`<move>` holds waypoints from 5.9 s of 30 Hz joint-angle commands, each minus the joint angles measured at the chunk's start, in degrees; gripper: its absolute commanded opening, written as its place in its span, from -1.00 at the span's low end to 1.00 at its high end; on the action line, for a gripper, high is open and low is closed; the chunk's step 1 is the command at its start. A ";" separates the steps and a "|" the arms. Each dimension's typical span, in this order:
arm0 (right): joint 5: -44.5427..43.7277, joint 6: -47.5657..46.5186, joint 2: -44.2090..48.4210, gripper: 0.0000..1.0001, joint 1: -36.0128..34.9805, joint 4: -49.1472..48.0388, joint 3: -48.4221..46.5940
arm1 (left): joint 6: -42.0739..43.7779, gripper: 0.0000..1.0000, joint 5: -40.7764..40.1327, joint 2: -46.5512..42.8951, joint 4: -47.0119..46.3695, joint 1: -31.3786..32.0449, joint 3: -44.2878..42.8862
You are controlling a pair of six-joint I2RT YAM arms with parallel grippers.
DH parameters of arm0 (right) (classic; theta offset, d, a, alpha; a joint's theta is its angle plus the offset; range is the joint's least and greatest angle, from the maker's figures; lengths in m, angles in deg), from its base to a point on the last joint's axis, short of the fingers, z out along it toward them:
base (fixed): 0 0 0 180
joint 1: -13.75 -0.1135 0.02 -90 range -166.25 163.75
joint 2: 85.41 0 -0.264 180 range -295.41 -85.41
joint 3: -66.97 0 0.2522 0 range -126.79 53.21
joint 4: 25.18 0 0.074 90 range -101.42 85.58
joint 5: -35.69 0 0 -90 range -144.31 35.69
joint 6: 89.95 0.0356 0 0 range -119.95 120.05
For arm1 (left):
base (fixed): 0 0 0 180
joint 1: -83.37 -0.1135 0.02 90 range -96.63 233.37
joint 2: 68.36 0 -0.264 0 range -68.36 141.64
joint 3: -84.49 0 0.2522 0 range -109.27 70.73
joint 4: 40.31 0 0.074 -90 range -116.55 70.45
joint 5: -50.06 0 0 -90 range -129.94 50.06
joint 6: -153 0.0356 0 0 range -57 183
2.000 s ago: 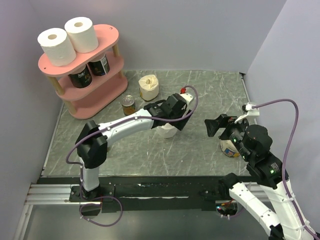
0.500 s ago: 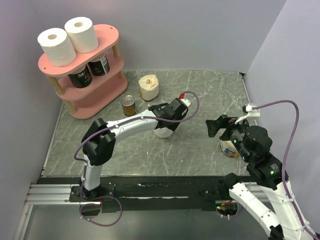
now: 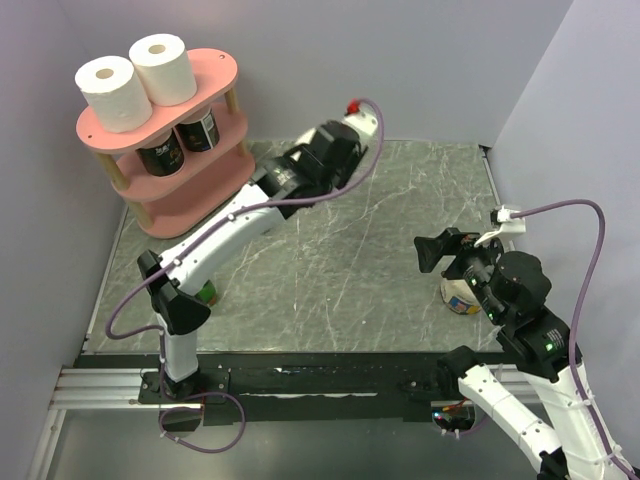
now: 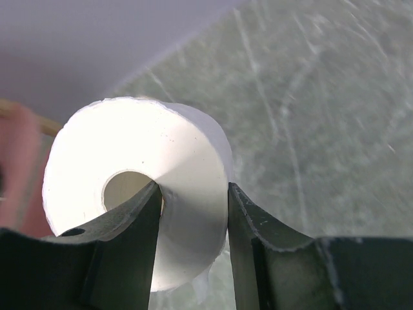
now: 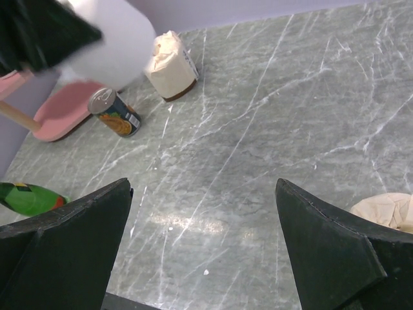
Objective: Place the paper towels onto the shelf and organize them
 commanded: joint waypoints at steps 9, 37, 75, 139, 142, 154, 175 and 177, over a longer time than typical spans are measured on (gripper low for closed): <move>5.72 1.69 1.20 0.99 0.16 -0.41 -3.71 | 19.87 -0.25 -11.63 -3.09 -15.17 -12.34 -9.49; 8.72 1.87 -5.13 0.99 0.16 2.58 -11.10 | 32.26 -0.22 -4.59 2.80 -35.22 -25.79 -11.24; 9.16 3.72 -3.55 0.99 0.16 5.04 -13.21 | 35.34 0.29 -2.57 10.27 -42.52 -30.28 -14.50; 13.29 5.48 -11.46 0.99 0.07 8.11 -22.61 | 33.50 0.29 0.59 12.04 -57.82 -32.03 -7.56; 13.82 5.56 -11.11 0.99 0.24 7.76 -21.91 | 32.09 0.28 0.77 10.54 -56.85 -31.86 -6.07; 9.44 3.02 -11.11 0.99 0.15 6.27 -16.29 | 10.57 0.60 15.08 -6.86 -45.45 -27.73 6.50; -3.96 2.14 -31.40 0.83 17.63 14.80 -5.39 | -12.03 0.93 29.79 -40.69 -36.09 -22.46 50.43; -1.92 2.22 -32.63 0.81 20.97 12.08 -3.80 | -11.86 0.93 29.77 -44.39 -38.81 -21.32 56.06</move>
